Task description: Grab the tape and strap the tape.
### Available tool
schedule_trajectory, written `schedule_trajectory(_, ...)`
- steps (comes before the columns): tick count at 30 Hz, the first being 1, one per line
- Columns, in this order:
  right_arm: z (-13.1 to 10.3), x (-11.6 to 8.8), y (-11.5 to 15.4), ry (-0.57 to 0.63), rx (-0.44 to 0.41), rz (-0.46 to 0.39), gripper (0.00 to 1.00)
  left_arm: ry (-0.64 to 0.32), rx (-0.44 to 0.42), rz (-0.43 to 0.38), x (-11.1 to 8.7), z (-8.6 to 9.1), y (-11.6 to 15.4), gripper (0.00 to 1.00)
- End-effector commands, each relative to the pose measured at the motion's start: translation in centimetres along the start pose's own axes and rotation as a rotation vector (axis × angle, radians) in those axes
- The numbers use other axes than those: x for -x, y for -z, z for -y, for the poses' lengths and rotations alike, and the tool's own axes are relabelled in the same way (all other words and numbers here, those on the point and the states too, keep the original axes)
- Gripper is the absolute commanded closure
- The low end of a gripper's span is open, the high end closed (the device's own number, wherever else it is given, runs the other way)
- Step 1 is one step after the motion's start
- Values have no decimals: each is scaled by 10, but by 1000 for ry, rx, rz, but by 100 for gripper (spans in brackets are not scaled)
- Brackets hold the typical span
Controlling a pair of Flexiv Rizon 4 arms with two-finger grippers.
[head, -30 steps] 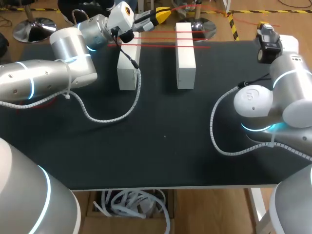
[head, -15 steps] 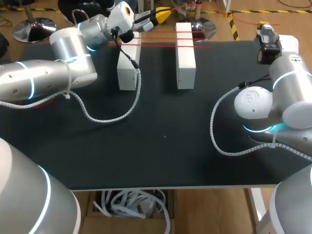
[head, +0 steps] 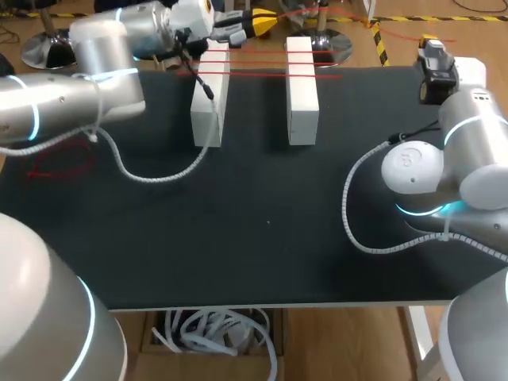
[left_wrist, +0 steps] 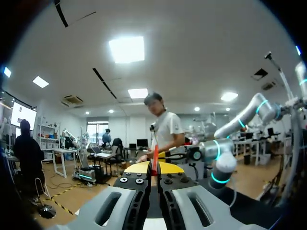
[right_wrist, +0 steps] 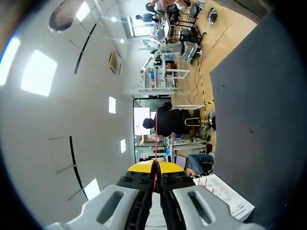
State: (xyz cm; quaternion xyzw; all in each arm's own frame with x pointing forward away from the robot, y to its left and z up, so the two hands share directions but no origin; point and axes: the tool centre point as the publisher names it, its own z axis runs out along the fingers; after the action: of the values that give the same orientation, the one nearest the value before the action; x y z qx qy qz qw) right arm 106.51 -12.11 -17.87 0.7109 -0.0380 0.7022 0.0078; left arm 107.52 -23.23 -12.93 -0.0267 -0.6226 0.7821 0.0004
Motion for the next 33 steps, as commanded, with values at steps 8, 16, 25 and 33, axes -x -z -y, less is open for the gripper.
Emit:
schedule_trajectory(8, 0, -1, 0, 1, -2, 2, 100, 20, 410, 94, -16, 17, -4, 100)
schedule_trajectory(16, 0, -1, 0, 1, -2, 2, 100, 29, 553, 91, -16, 14, -7, 100)
schedule_trajectory(25, 0, -1, 0, 1, -2, 2, 100, 26, 534, 69, -16, 14, -9, 100)
schedule_trajectory(33, 0, -1, 0, 1, -2, 2, 100, 41, 581, 53, -15, 12, -13, 100)
